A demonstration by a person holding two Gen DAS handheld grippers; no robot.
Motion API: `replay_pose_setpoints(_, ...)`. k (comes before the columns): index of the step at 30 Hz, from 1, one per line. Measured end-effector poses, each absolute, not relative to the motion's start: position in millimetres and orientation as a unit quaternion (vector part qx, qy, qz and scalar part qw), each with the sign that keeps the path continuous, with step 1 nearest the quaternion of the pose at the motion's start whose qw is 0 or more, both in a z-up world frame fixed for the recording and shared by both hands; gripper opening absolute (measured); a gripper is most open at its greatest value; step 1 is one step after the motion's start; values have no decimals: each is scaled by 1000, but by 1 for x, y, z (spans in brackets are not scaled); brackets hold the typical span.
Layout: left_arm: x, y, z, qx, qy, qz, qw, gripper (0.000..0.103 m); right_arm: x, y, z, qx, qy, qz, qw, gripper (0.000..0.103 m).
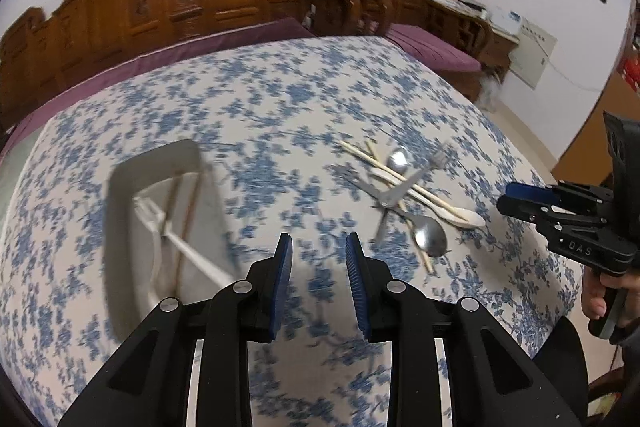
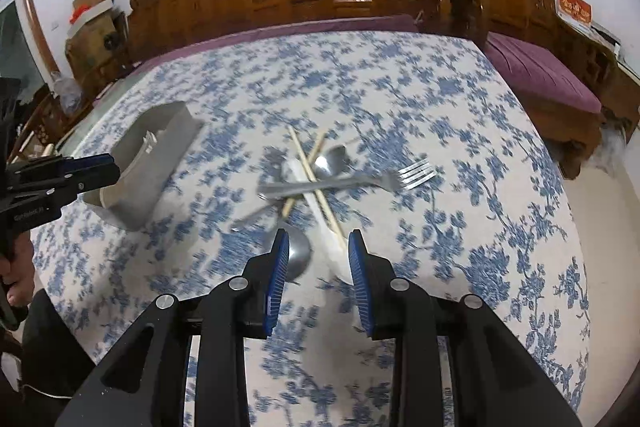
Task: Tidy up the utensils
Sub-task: 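Move both tools back over the utensil pile, then grasp the metal fork with the left tool while the right tool reaches for a chopstick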
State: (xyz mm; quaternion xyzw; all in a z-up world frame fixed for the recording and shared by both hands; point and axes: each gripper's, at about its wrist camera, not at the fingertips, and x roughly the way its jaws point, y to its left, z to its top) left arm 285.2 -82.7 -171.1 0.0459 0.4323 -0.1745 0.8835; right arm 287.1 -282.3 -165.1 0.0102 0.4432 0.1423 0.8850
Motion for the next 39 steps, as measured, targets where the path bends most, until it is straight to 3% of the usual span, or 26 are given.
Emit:
replay_pose_setpoints(18,348,-208,-224,145,448,-251,846,26,299,-334,-177,68,457,110,880,33)
replay_pose_setpoints(34,368,-237,-249,205,468,-257,820,26,302,-348,-178,93,457,103,878,33)
replay_pose_setpoints(39,373,-248,-249,228,479,-249,811,18,301,-347,-177,92,455,103,880,33)
